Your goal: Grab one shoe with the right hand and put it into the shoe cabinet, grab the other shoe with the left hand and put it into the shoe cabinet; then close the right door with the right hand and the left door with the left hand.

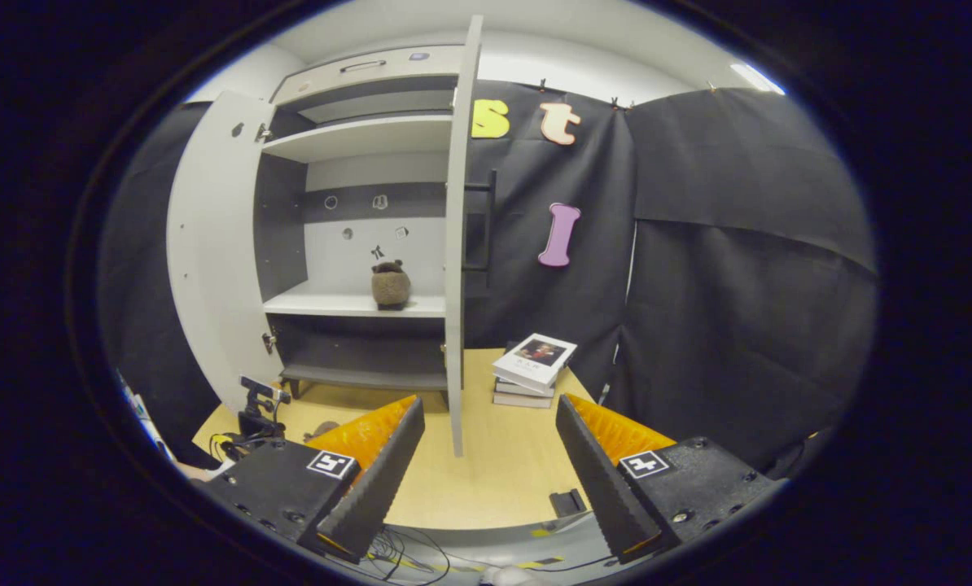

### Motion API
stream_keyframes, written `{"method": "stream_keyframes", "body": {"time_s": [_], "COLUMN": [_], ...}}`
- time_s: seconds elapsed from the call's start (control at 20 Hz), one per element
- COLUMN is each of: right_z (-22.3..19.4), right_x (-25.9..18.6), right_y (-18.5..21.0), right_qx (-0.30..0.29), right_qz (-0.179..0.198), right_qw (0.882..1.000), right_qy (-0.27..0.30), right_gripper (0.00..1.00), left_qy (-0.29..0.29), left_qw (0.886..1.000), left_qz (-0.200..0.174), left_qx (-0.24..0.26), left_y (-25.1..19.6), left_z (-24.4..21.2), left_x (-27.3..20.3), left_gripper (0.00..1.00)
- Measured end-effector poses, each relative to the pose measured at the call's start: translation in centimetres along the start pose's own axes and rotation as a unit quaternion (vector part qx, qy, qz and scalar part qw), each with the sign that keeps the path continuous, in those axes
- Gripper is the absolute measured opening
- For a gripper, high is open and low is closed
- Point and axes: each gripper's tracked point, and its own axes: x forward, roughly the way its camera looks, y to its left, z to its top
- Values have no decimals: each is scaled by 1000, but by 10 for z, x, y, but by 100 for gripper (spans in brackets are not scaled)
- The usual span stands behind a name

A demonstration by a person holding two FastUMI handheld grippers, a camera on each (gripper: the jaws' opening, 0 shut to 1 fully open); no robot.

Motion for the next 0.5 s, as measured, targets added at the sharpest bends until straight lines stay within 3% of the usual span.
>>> {"method": "stream_keyframes", "body": {"time_s": [0.25,0.3,0.45,0.5], "right_z": [-2,0,0,0], "right_x": [10,11,13,13], "right_y": [-3,-3,-1,-1], "right_qx": [-3,-3,-10,-12], "right_qz": [-12,-14,-15,-15], "right_qw": [1000,1000,1000,1000], "right_qy": [14,11,11,12], "right_gripper": [100,100,100,100], "left_qy": [-19,-23,-43,-43], "left_qw": [1000,999,999,999], "left_qz": [0,-4,-14,-20], "left_qx": [-23,-24,-22,-24], "left_y": [6,3,-4,-7], "left_z": [20,23,36,37], "left_x": [40,46,56,61], "left_gripper": [96,100,93,100]}}
